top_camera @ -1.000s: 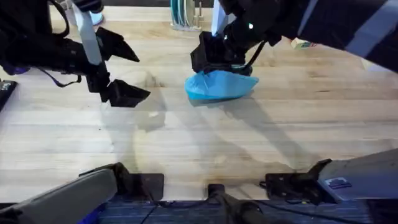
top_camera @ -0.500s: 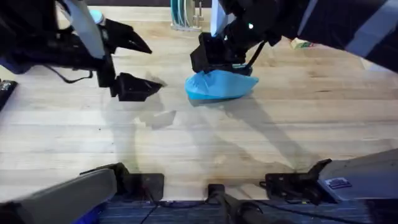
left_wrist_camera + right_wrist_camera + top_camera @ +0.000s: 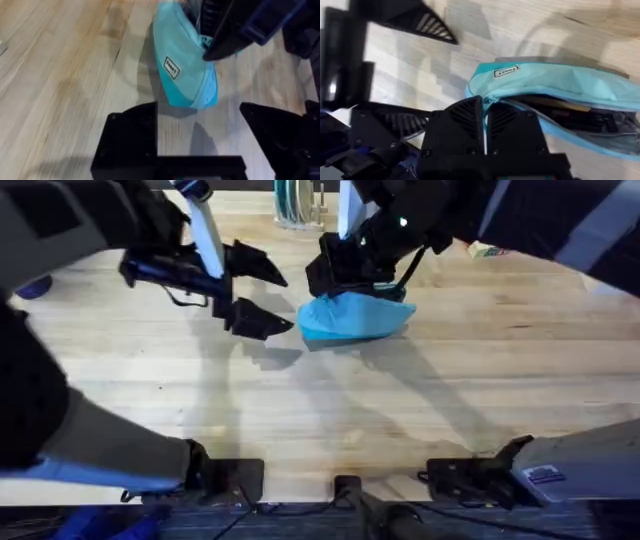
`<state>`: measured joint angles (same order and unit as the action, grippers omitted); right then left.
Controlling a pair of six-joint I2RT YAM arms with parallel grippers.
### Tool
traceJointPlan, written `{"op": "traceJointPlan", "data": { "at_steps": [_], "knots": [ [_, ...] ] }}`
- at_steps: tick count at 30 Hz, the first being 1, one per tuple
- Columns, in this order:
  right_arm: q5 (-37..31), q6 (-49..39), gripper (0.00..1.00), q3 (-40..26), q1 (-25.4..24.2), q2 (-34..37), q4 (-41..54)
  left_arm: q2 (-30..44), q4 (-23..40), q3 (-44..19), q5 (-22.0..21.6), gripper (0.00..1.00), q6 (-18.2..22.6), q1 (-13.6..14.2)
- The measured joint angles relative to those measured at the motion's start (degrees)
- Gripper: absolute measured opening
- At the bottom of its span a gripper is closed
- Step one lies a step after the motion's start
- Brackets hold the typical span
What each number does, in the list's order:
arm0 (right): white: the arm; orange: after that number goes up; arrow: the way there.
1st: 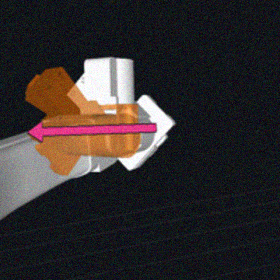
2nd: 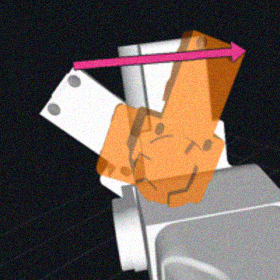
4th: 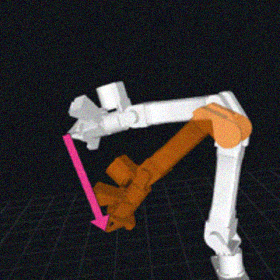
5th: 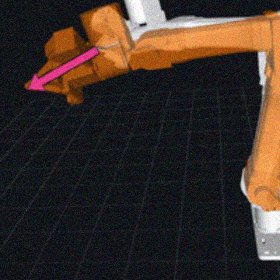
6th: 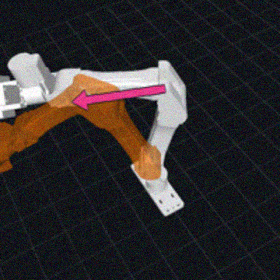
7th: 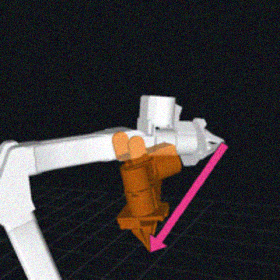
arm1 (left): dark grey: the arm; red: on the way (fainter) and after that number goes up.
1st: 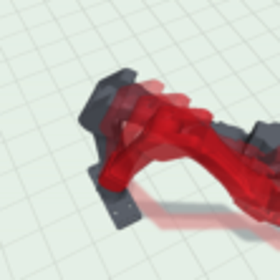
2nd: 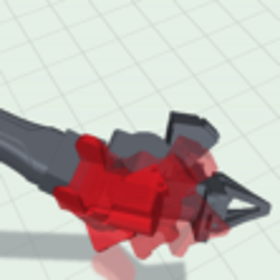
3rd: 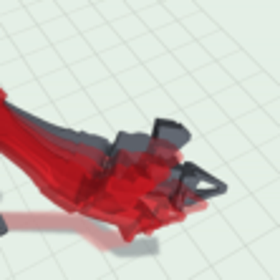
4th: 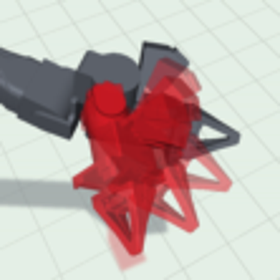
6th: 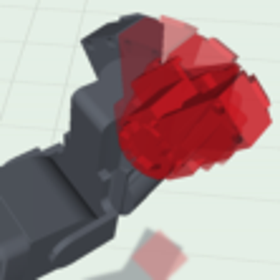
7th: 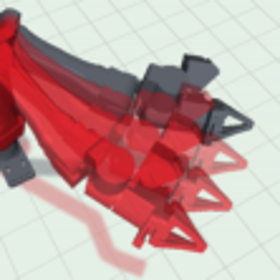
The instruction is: Unzip the bag, pick up the pens from the table one at a time and place them inside, then zip the bag closed.
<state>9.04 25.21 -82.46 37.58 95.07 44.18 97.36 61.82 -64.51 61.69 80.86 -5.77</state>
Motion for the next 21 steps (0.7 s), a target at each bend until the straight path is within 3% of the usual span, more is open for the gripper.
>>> {"op": "traceJointPlan", "data": {
  "at_steps": [5, 12, 21],
  "knots": [
    [0.0, 0.0, 0.031, 0.0, 0.0, 0.0, -0.1, 2.9, -2.9, 0.0, 3.6, 0.993, 0.0, 3.0],
    [0.1, 0.0, 0.031, 0.0, 0.0, 0.0, -0.8, 3.2, -6.2, 0.0, 5.2, 0.993, 0.0, 6.9],
    [7.3, -5.0, 0.031, 0.0, -2.1, 0.0, -0.6, 3.2, -6.3, 0.0, 4.9, 0.993, 0.0, 7.3]
  ]
}}
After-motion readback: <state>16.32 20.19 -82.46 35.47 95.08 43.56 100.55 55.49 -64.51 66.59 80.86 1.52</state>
